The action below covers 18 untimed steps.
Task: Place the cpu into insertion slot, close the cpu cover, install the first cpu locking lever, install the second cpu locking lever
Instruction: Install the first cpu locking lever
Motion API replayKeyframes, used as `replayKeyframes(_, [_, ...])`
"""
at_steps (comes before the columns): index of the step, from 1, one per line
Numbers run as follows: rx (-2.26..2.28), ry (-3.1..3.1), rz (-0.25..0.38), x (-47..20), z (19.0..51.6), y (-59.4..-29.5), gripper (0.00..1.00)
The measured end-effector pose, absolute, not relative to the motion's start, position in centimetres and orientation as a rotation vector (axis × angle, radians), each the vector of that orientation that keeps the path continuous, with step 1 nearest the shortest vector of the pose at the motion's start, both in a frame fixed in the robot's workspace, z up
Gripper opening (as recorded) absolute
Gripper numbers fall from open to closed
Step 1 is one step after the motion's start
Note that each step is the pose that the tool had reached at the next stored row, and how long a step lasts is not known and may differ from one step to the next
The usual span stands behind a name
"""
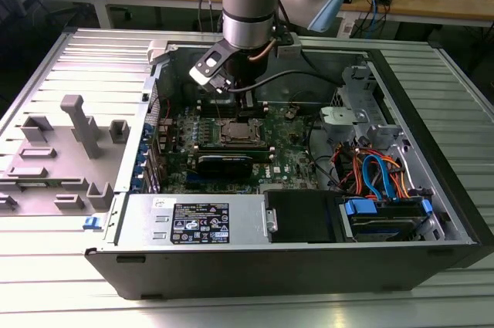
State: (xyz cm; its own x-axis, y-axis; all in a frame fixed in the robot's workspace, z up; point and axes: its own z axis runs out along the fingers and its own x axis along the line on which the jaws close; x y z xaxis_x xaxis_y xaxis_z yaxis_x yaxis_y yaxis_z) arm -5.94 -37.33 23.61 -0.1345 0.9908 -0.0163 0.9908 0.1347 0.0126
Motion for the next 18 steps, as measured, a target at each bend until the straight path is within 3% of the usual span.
replayKeyframes(18, [2.038, 2.364, -0.002, -5.94, 23.93, -37.33, 0.11])
